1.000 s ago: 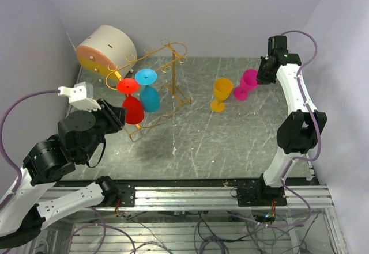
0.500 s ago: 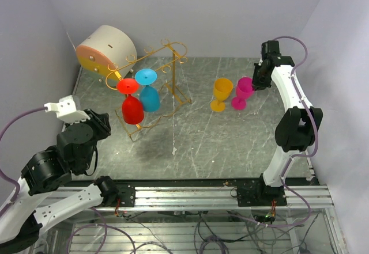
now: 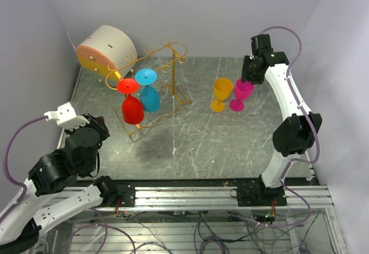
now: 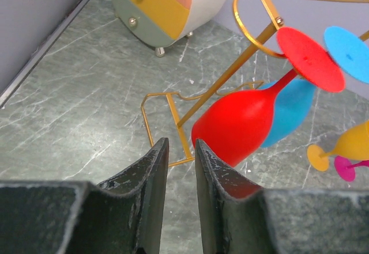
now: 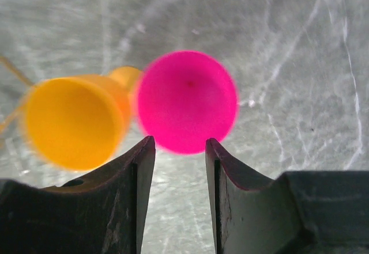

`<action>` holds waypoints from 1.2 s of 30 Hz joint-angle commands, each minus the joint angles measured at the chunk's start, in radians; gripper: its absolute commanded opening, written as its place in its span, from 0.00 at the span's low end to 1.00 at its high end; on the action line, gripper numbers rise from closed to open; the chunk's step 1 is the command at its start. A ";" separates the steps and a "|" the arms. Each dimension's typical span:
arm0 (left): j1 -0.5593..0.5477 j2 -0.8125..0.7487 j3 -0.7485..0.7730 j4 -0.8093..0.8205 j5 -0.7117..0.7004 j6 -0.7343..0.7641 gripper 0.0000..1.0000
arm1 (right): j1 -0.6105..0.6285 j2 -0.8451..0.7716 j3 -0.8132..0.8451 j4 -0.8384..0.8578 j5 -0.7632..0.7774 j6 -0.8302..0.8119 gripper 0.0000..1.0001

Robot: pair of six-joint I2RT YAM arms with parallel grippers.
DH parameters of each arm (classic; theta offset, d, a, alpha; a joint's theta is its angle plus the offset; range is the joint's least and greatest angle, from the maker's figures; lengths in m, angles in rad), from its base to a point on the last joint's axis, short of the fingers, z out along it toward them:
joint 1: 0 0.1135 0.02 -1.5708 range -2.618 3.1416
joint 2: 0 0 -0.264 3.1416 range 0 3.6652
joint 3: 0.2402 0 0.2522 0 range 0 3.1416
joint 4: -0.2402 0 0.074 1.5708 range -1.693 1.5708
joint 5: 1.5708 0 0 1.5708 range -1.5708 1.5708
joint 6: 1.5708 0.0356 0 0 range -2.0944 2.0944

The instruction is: Take the wine glass off the wine glass rack

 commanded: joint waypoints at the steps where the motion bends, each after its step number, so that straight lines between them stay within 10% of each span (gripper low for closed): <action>1: 0.000 -0.041 -0.057 0.036 -0.080 -0.054 0.35 | 0.156 -0.119 0.172 -0.028 0.037 0.058 0.41; 14: 0.001 -0.102 -0.081 -0.008 -0.137 -0.090 0.34 | 0.430 -0.281 -0.097 0.543 -0.634 0.479 0.44; 36: 0.002 -0.062 -0.073 -0.011 -0.099 -0.084 0.33 | 0.593 -0.222 -0.227 0.908 -0.523 0.790 0.44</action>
